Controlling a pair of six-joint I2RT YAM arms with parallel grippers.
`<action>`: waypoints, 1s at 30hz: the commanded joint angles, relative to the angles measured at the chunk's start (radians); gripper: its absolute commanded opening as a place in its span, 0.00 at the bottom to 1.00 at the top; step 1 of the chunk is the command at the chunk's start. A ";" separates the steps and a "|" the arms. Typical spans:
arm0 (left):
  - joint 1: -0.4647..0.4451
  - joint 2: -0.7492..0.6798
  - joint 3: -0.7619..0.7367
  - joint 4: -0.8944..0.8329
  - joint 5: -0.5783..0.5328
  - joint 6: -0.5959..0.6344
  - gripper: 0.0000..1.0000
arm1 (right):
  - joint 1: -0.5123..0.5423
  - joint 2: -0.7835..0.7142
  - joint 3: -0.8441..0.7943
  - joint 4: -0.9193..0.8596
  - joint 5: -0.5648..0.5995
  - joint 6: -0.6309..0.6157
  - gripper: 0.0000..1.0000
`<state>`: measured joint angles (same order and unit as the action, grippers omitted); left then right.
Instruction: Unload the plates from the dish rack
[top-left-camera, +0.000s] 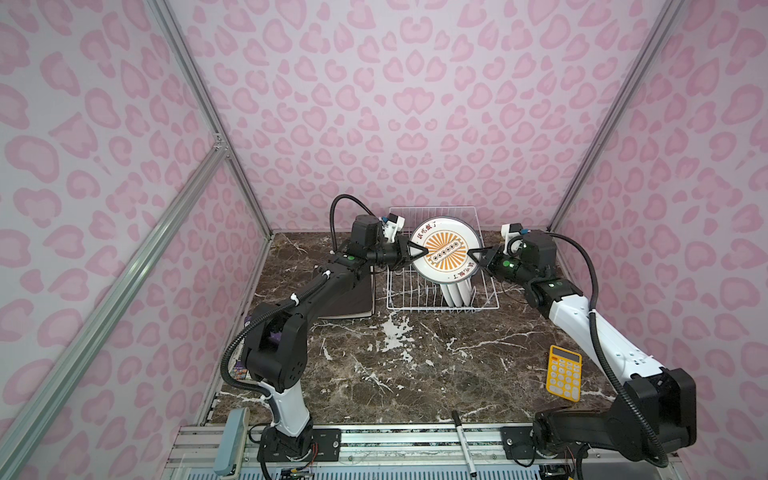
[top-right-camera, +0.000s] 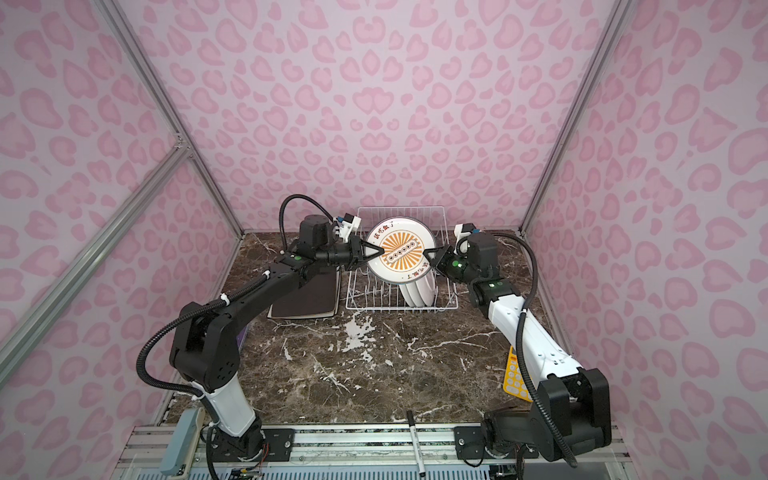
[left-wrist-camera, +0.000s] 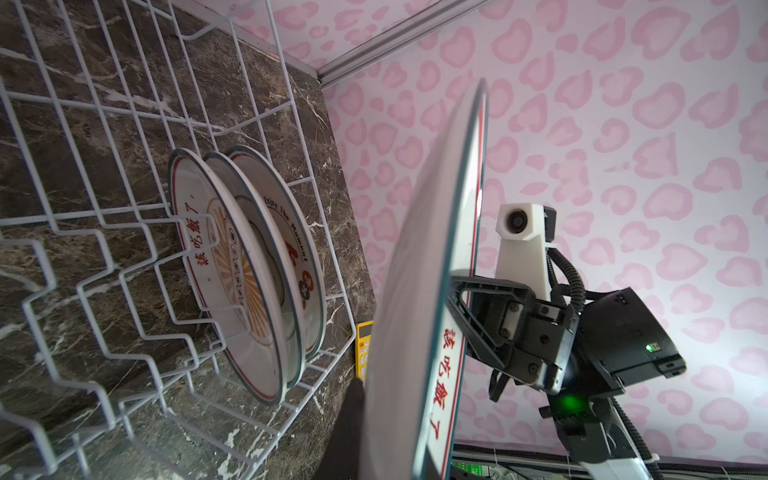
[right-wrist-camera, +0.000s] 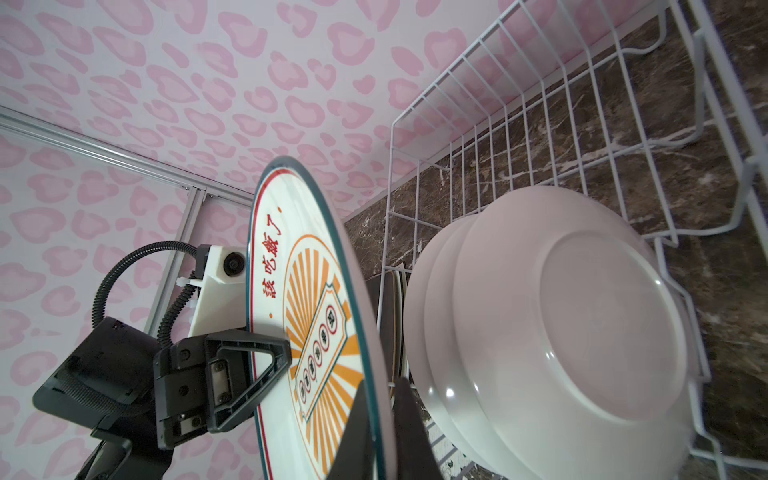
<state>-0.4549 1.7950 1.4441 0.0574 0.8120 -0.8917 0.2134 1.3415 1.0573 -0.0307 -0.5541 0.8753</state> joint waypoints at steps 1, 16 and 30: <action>-0.011 -0.021 -0.004 0.026 0.005 0.073 0.03 | 0.005 -0.007 -0.004 0.019 -0.032 -0.034 0.15; -0.005 -0.130 -0.070 -0.004 -0.075 0.095 0.03 | 0.004 -0.080 0.009 -0.041 0.012 -0.168 0.68; 0.010 -0.288 -0.180 -0.090 -0.124 0.116 0.03 | 0.068 -0.176 0.026 -0.128 0.111 -0.491 0.99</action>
<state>-0.4480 1.5436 1.2812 -0.0540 0.6952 -0.7914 0.2718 1.1786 1.0760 -0.1532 -0.4648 0.4931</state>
